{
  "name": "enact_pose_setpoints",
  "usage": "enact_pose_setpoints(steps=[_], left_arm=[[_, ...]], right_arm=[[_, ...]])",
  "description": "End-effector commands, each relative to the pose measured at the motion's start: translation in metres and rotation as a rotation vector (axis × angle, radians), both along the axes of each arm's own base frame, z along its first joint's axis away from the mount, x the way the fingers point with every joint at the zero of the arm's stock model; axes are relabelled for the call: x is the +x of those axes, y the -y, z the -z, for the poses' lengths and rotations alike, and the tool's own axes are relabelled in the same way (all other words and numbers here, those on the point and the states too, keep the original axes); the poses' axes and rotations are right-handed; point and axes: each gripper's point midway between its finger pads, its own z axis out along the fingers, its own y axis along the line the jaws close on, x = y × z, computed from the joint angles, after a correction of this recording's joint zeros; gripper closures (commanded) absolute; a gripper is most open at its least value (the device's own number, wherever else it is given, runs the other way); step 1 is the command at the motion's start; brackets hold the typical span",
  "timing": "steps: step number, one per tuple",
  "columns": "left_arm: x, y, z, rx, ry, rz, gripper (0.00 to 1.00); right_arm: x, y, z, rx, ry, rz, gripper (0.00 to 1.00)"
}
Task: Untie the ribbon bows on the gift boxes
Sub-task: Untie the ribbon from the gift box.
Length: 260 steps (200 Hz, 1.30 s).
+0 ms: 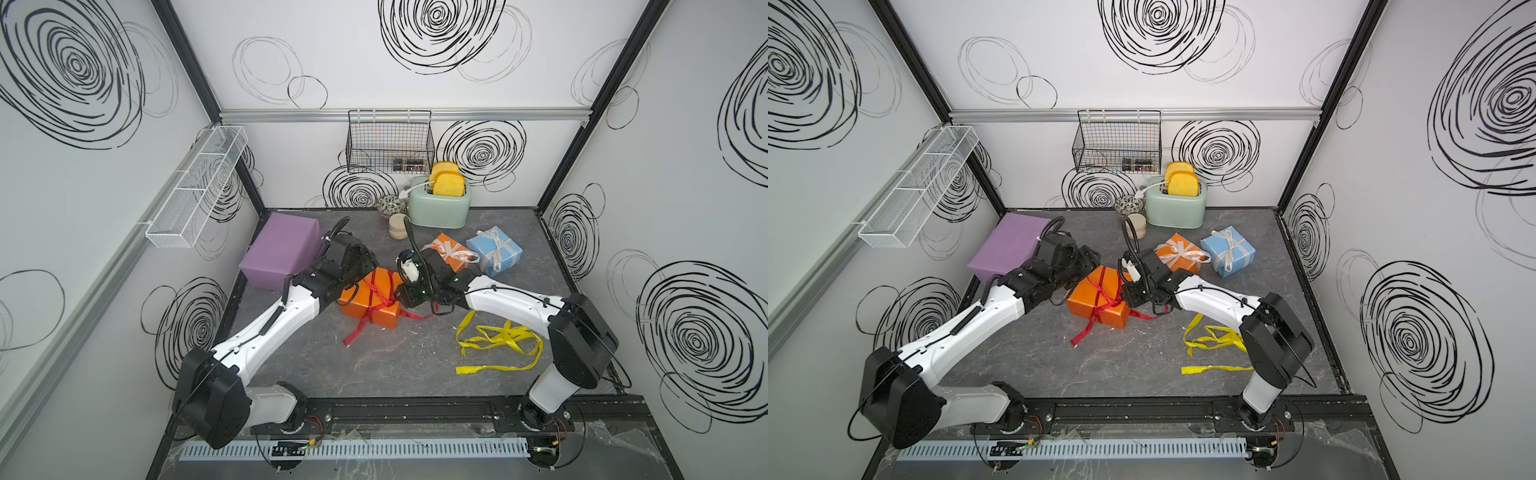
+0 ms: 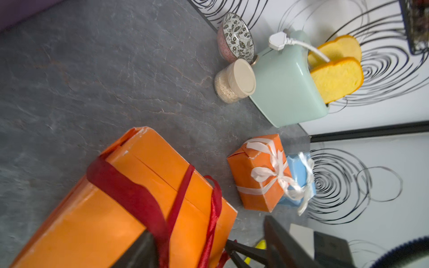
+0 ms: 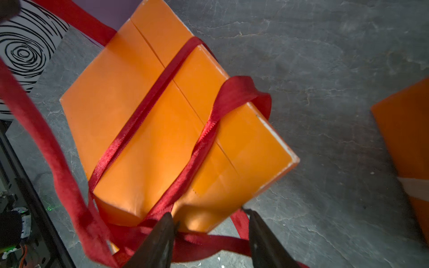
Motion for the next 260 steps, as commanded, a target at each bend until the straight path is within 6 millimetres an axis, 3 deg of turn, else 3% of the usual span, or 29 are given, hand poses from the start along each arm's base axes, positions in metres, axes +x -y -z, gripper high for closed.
enact_pose_setpoints(steps=[1,21,42,84,118,162,206,226,245,260], left_arm=[[0.006,0.002,-0.014,-0.038,0.064,0.014,0.55],[0.008,0.000,-0.015,-0.048,0.075,0.020,0.81],[0.009,0.000,-0.015,-0.051,0.078,0.027,0.93],[0.011,-0.003,-0.016,-0.054,0.082,0.022,0.94],[0.011,-0.004,-0.016,-0.057,0.081,0.020,0.95],[0.011,-0.004,-0.016,-0.064,0.080,0.020,0.95],[0.011,-0.004,-0.016,-0.068,0.081,0.020,0.95],[0.011,-0.004,-0.016,-0.067,0.080,0.020,0.95],[0.011,-0.004,-0.015,-0.066,0.079,0.022,0.95],[0.012,-0.004,-0.015,-0.066,0.078,0.019,0.95]], right_arm=[[-0.005,0.004,-0.010,-0.006,0.024,-0.031,0.47],[-0.006,0.005,-0.008,-0.022,0.015,-0.037,0.48],[-0.004,0.009,-0.010,-0.029,0.021,-0.026,0.48],[-0.007,0.013,-0.021,0.008,0.038,-0.057,0.43],[-0.017,0.009,-0.016,-0.012,0.052,-0.124,0.38],[-0.030,-0.001,-0.007,-0.017,0.069,-0.203,0.41],[-0.024,-0.007,0.006,-0.078,0.081,-0.181,0.47],[-0.023,-0.009,0.014,-0.104,0.073,-0.180,0.57],[-0.022,-0.010,0.017,-0.111,0.065,-0.178,0.86],[-0.020,-0.008,0.016,-0.113,0.072,-0.163,1.00]])
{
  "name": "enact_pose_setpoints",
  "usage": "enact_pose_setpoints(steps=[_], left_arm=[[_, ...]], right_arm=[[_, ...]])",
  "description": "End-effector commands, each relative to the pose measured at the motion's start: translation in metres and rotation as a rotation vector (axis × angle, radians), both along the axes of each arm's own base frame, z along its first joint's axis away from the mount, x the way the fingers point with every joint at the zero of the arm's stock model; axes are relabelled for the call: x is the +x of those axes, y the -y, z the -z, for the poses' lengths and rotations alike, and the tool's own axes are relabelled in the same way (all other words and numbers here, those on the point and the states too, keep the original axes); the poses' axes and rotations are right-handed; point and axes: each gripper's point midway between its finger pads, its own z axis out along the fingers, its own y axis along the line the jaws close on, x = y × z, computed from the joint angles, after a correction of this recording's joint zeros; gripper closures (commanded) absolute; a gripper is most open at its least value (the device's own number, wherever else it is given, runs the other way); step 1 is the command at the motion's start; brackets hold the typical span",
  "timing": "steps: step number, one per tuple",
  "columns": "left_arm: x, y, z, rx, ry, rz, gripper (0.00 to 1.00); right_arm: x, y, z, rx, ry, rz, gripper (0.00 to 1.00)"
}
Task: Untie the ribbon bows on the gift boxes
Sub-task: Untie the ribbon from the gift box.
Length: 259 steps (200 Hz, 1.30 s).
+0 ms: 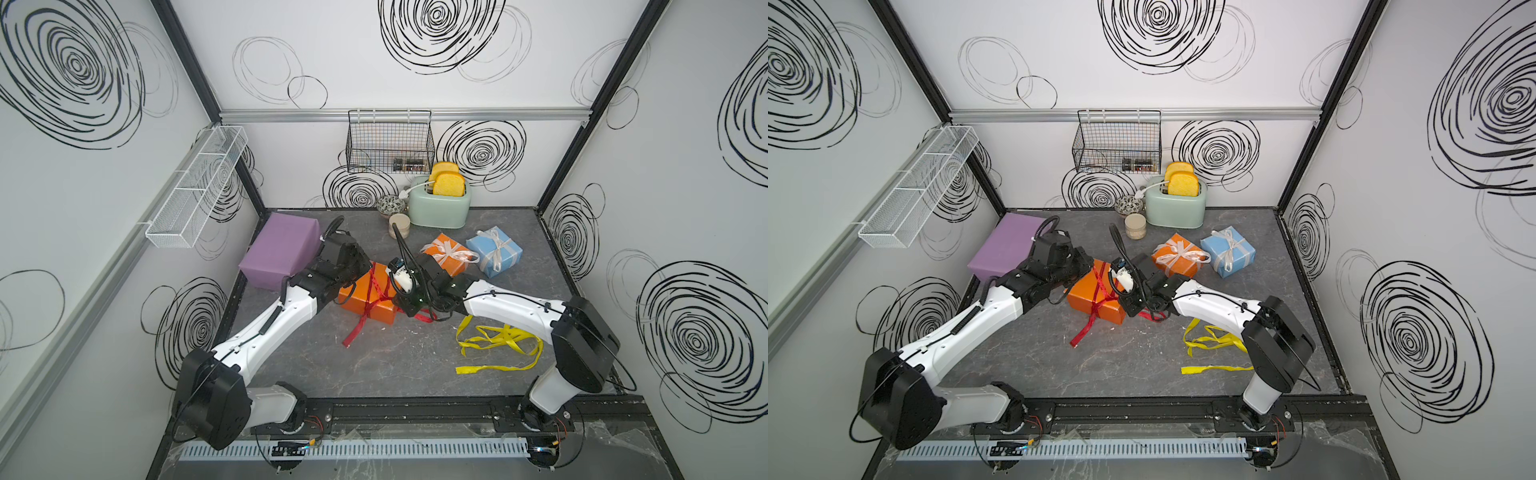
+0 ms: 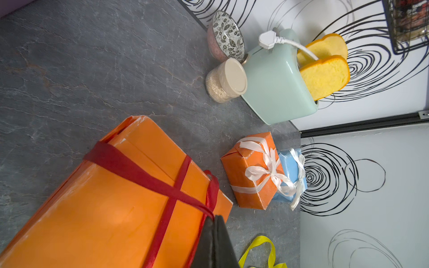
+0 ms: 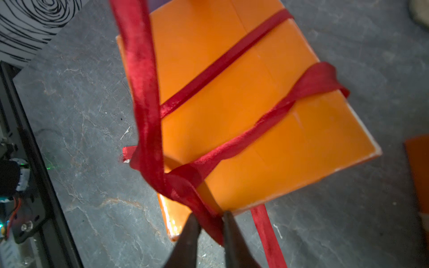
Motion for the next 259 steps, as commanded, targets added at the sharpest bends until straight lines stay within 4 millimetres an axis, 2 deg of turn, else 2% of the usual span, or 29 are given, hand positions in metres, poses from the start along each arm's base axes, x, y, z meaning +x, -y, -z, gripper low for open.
enact_pose_setpoints(steps=[1,20,47,72,101,124,143,170,231,259], left_arm=[[0.005,-0.001,-0.014,-0.030,0.051,-0.010,0.95],[0.005,-0.002,-0.013,-0.028,0.049,-0.012,0.95],[0.006,-0.005,-0.012,-0.024,0.046,-0.022,0.95],[0.007,-0.008,-0.011,-0.021,0.044,-0.034,0.94],[0.010,-0.018,-0.012,-0.012,0.043,-0.063,0.94],[0.012,-0.024,-0.011,-0.014,0.041,-0.081,0.93],[0.014,-0.031,-0.010,-0.011,0.037,-0.100,0.94],[0.017,-0.039,-0.009,-0.012,0.032,-0.124,0.94],[0.025,-0.062,-0.004,-0.011,0.019,-0.184,0.93],[0.029,-0.068,0.001,-0.025,0.013,-0.195,0.92]], right_arm=[[0.003,0.010,0.018,-0.076,-0.006,0.025,1.00],[0.007,0.014,0.014,-0.064,0.006,0.055,1.00],[0.012,0.021,-0.004,0.032,-0.010,0.092,1.00],[0.019,0.037,-0.019,0.130,-0.013,0.152,1.00],[0.036,0.073,-0.025,0.199,-0.042,0.295,1.00],[0.053,0.118,-0.021,0.246,-0.092,0.491,1.00],[0.059,0.150,-0.017,0.318,-0.142,0.607,1.00],[0.058,0.179,-0.015,0.420,-0.178,0.692,1.00],[0.056,0.205,-0.031,0.498,-0.123,0.772,1.00],[0.052,0.197,-0.033,0.524,-0.107,0.712,1.00]])
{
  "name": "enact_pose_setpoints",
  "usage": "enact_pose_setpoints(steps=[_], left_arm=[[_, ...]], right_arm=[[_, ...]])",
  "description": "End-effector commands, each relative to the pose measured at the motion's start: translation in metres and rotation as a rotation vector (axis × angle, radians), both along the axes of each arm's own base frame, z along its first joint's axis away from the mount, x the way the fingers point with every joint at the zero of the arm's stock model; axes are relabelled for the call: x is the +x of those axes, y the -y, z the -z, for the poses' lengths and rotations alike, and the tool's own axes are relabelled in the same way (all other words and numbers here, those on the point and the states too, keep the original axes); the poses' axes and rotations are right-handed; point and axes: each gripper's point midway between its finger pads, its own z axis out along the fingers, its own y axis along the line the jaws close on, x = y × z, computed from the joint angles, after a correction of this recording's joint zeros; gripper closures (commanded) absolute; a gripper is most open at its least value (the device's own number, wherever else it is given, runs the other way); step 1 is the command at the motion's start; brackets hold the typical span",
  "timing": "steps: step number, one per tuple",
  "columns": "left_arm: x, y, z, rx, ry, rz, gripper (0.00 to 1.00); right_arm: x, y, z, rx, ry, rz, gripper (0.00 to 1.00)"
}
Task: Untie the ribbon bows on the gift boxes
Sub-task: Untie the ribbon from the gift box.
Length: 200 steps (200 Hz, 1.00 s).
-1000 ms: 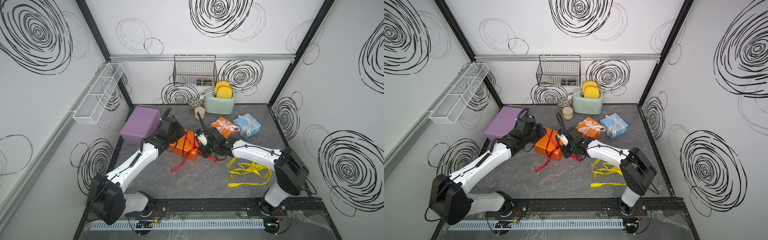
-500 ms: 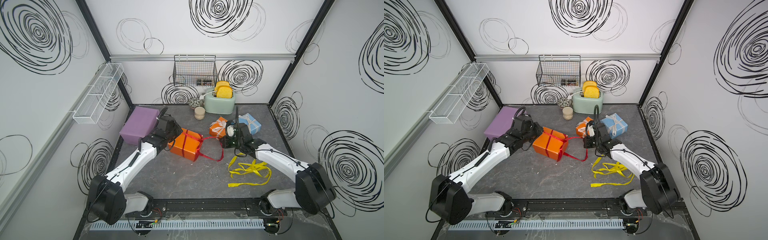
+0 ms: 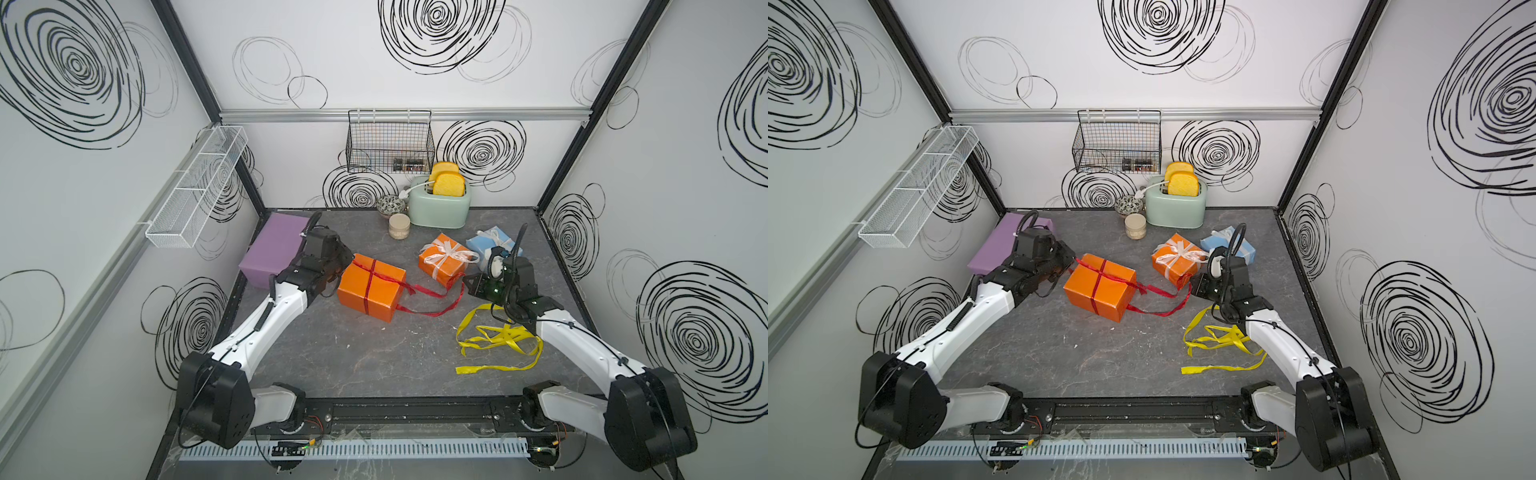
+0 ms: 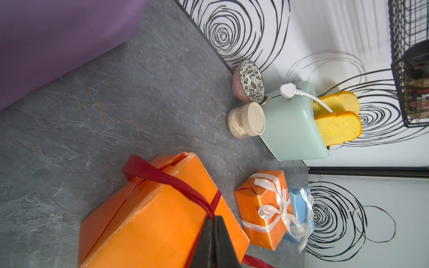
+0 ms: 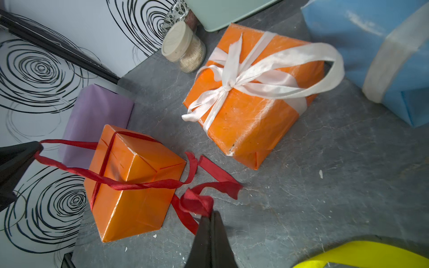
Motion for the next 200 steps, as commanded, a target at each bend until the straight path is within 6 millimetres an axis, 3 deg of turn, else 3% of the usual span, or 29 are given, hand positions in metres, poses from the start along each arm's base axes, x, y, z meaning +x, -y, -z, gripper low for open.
enact_pose_setpoints(steps=[1,27,66,89,132,156,200], left_arm=[[0.007,-0.005,0.001,-0.022,0.015,-0.021,0.92],[0.010,-0.007,0.002,-0.029,0.021,-0.015,0.91],[0.022,-0.030,-0.010,-0.052,0.063,-0.054,0.90],[0.032,-0.019,-0.018,-0.113,0.104,0.010,0.89],[0.045,0.024,-0.027,-0.158,0.127,0.129,0.87],[0.058,0.033,-0.019,-0.185,0.103,0.112,0.87],[0.097,0.047,-0.023,-0.192,0.079,0.119,0.83]], right_arm=[[-0.001,-0.006,-0.005,0.039,0.033,-0.028,1.00],[-0.007,-0.025,-0.002,0.030,0.010,-0.131,0.98],[-0.022,-0.064,0.001,-0.051,0.067,-0.241,0.95],[-0.024,-0.075,0.019,-0.142,0.072,-0.238,0.95],[-0.019,-0.076,0.039,-0.190,0.040,-0.203,0.95],[-0.021,-0.080,0.044,-0.178,0.030,-0.224,0.94],[-0.021,-0.085,0.055,-0.204,0.006,-0.234,0.94]])
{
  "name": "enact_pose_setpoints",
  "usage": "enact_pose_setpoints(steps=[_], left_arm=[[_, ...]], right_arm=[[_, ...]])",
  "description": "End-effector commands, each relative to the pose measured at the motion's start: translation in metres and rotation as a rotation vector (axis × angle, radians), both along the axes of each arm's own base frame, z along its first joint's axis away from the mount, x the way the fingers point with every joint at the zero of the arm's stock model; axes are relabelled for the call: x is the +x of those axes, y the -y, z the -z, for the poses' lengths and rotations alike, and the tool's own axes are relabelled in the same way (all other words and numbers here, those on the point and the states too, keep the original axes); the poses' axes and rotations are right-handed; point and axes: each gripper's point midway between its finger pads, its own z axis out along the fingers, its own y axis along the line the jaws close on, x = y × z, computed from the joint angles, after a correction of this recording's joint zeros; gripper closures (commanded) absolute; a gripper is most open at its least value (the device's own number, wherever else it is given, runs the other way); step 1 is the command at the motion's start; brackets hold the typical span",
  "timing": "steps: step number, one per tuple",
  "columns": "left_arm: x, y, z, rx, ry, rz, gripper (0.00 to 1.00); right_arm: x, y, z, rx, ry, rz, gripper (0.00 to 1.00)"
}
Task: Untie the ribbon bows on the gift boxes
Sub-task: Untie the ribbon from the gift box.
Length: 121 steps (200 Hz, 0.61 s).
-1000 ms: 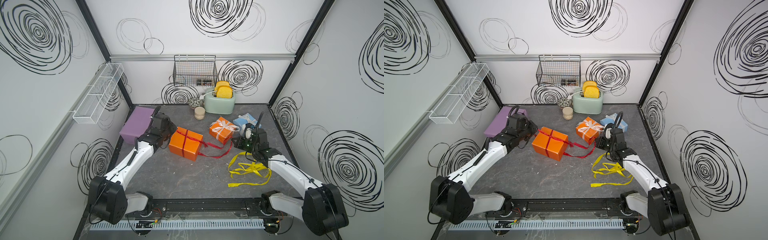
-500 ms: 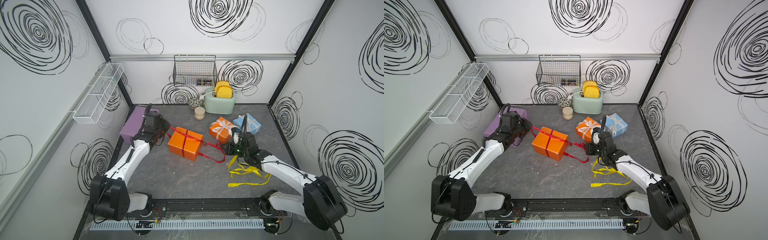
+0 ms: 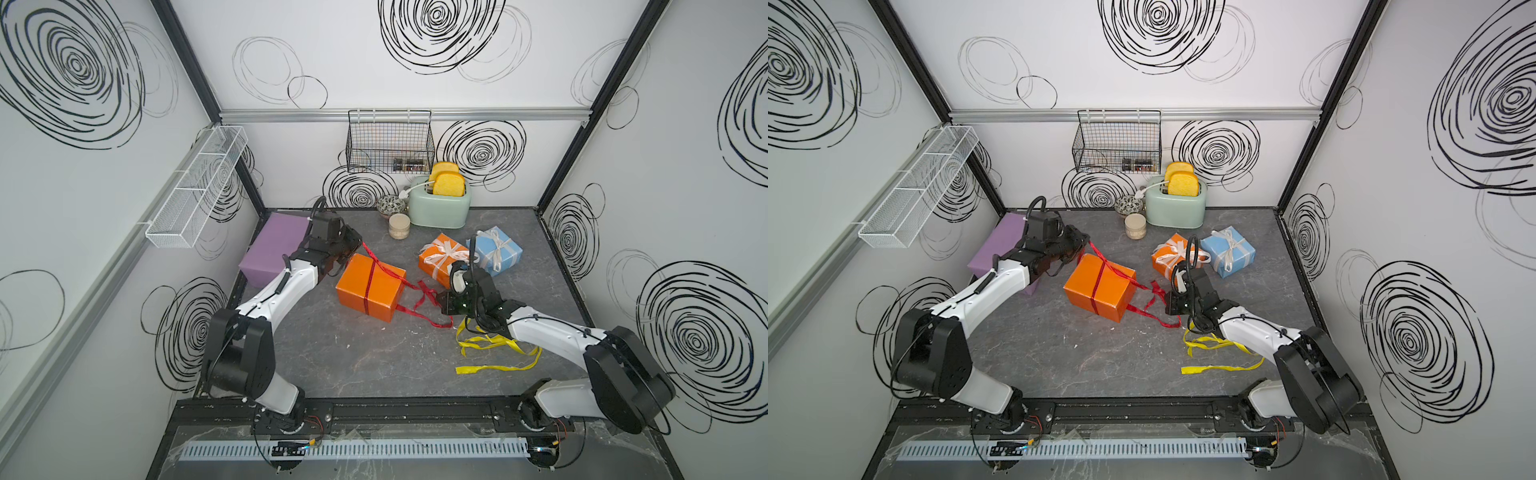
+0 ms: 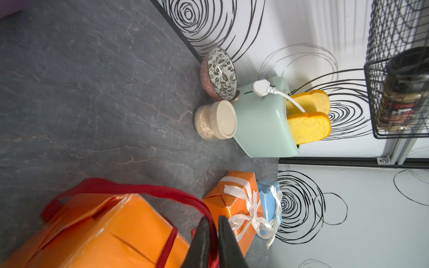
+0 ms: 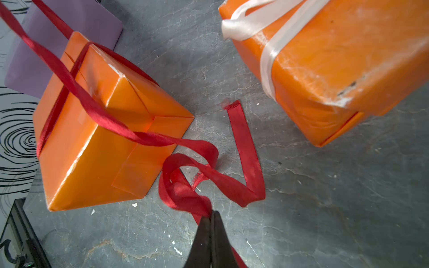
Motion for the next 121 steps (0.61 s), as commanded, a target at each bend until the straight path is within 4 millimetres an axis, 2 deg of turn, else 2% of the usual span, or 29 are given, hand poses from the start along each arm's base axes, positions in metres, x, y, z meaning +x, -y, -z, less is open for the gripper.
enact_pose_setpoints(steps=[1,21,43,61,71,104,121], left_arm=[[0.027,0.009,-0.023,-0.035,0.047,-0.001,0.83],[0.042,0.016,-0.023,-0.030,0.049,-0.001,0.81],[0.055,0.026,-0.010,-0.017,0.009,0.021,0.74],[0.061,0.032,-0.003,0.000,-0.012,0.046,0.60],[0.064,0.032,-0.005,0.004,-0.009,0.051,0.49],[0.059,0.041,-0.042,0.038,0.070,0.080,0.20],[0.050,0.046,-0.061,0.072,0.110,0.104,0.14]], right_arm=[[0.009,-0.007,-0.009,-0.003,0.041,-0.003,0.94],[0.009,-0.007,-0.009,-0.009,0.047,-0.004,0.94],[0.009,-0.006,-0.011,-0.022,0.059,0.002,0.94],[0.010,-0.004,-0.013,-0.022,0.070,0.008,0.93],[0.010,-0.004,-0.013,-0.023,0.073,0.009,0.93],[0.011,-0.002,-0.015,-0.028,0.084,0.020,0.93],[0.011,-0.001,-0.019,-0.023,0.100,0.024,0.93]])
